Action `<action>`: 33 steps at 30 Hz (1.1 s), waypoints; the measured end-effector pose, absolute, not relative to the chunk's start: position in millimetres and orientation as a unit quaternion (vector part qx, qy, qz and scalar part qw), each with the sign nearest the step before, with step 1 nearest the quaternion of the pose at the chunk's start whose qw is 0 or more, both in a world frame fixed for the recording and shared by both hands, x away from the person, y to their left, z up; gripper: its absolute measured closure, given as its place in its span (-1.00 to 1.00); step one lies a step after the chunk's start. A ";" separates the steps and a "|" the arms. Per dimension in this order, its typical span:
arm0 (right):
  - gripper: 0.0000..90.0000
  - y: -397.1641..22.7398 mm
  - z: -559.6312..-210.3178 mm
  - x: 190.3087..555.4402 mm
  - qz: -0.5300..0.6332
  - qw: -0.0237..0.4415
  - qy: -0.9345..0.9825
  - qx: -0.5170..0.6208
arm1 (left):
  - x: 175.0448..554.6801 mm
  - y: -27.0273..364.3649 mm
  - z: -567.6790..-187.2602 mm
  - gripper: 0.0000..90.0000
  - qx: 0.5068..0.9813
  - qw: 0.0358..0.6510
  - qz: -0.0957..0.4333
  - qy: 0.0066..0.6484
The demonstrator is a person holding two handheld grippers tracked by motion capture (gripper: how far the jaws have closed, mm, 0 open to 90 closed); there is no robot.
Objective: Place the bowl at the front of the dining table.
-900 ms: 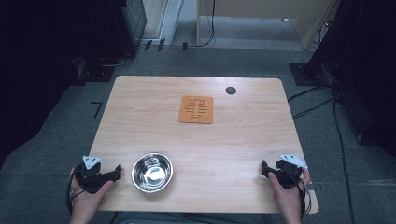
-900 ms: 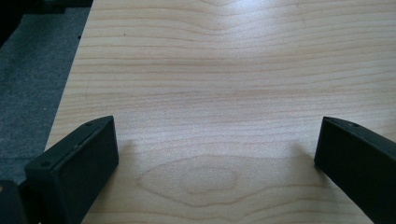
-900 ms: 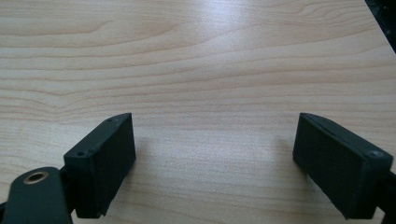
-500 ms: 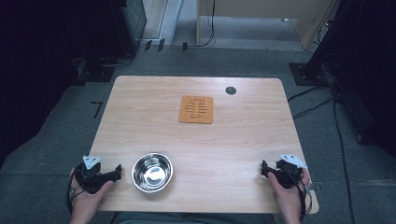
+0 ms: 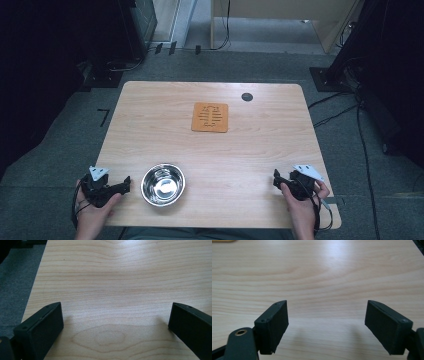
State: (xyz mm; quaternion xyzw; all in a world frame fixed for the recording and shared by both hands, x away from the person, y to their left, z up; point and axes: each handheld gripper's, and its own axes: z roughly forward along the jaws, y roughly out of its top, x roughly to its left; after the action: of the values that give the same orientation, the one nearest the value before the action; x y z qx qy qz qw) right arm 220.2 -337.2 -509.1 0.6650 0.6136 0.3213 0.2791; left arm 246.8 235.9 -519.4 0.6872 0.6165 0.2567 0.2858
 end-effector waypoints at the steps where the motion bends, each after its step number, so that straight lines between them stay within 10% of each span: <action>1: -0.58 -334.1 -507.1 220.2 0.326 0.278 0.614 0.662 | 246.8 235.8 -519.4 -1.00 0.687 0.286 0.257 0.617; 33: -0.52 -178.5 -447.7 239.2 0.436 0.208 0.690 0.539 | 246.7 235.1 -519.5 -1.00 0.693 0.288 0.254 0.609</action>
State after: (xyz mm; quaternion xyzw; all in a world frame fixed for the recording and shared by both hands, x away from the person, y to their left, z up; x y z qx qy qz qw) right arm 239.2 -178.5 -447.7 0.5387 0.6899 0.4364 0.2084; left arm 246.7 235.1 -519.5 0.6934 0.6095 0.2542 0.2884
